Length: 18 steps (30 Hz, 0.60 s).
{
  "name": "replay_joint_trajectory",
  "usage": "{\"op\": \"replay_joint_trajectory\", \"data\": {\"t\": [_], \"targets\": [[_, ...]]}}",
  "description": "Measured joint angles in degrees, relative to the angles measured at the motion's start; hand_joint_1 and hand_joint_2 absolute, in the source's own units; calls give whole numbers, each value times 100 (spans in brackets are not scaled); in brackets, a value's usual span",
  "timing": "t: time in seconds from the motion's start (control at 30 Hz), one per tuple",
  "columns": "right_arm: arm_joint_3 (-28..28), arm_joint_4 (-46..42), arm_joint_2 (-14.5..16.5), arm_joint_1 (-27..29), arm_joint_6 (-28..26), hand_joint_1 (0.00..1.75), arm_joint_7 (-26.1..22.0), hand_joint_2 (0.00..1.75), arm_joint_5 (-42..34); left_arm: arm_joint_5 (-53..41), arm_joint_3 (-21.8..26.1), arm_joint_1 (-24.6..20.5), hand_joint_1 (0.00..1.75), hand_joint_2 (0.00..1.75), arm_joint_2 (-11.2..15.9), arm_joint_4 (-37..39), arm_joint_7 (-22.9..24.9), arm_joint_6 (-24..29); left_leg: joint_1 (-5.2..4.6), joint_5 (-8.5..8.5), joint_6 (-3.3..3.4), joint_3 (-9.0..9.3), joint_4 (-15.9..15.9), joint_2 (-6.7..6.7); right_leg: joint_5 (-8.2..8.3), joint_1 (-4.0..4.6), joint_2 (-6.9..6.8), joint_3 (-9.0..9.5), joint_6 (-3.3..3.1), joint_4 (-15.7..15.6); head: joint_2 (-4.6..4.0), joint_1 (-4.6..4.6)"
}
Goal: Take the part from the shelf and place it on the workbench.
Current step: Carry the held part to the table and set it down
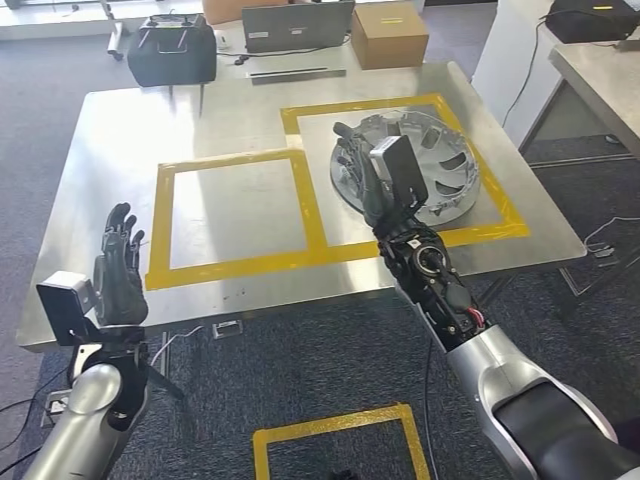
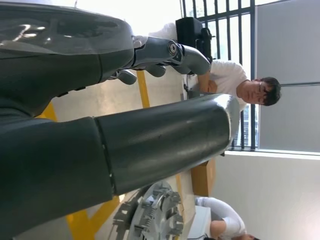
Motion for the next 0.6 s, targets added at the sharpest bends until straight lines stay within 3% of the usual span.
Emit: {"op": "replay_joint_trajectory", "data": {"t": [0.03, 0.07, 0.17, 0.23, 0.33, 0.4, 0.5, 0.53, 0.57, 0.6], "targets": [[1, -76, -4, 30, -1, 0, 7, 0, 2, 0, 0, 6, 0, 0, 1, 0, 1, 0, -22, 28, 14, -36, 1, 0, -54, 23, 0, -2, -17, 166, 0, 20], [2, -145, -5, 57, -1, 0, 15, 0, 2, 0, 0, 11, 0, 0, 2, 0, 2, 0, -42, 55, 21, -67, 2, -3, 3, 46, 0, 107, -45, 91, 0, 40], [2, -348, -6, 90, 15, 0, 39, 0, -22, -1, 0, 15, 0, 0, 4, -7, 2, 10, -94, 131, 6, -132, 6, -11, 421, 133, 0, 879, -188, -1093, 0, 96], [7, -476, -6, 114, 25, 0, 53, 0, -36, -2, 0, 18, 0, 0, 9, -23, 7, 30, -99, 190, -39, -154, 1, -5, 538, 185, -2, 1154, -243, -1602, 0, 93], [31, -666, -6, 220, 15, 0, 133, 0, -80, -3, 1, 36, 0, 0, 25, -72, 43, 56, -92, 258, -132, -187, -15, -6, 641, 188, -15, 1135, -283, -1718, 0, 89], [46, -796, -7, 293, -17, 0, 206, 0, -118, -10, 4, 49, 0, 0, 47, -116, 82, 66, -82, -7, -209, -325, 249, -12, 753, 143, -38, 1072, -342, -1769, 0, 52], [60, -970, -8, 395, -67, 0, 287, 0, -129, -31, 7, 83, 0, 0, 78, -162, 114, 84, 13, -740, -337, -746, 1412, -9, 888, 123, -54, 899, -380, -1774, 0, -57], [64, -1016, -9, 435, -72, 0, 304, 0, -129, -35, 7, 101, 0, 0, 84, -172, 118, 88, 46, -836, -374, -814, 1694, -7, 924, 117, -53, 846, -368, -1770, 0, -86], [67, -1057, -10, 474, -79, 0, 318, 0, -131, -38, 7, 117, 0, 0, 85, -181, 122, 90, 75, -813, -403, -767, 1749, -5, 953, 107, -53, 801, -352, -1765, 0, -106], [69, -1101, -11, 507, -88, 0, 333, 0, -134, -40, 7, 127, 0, 0, 86, -194, 127, 90, 102, -702, -426, -600, 1564, -3, 976, 94, -52, 767, -331, -1759, 0, -122]]}}
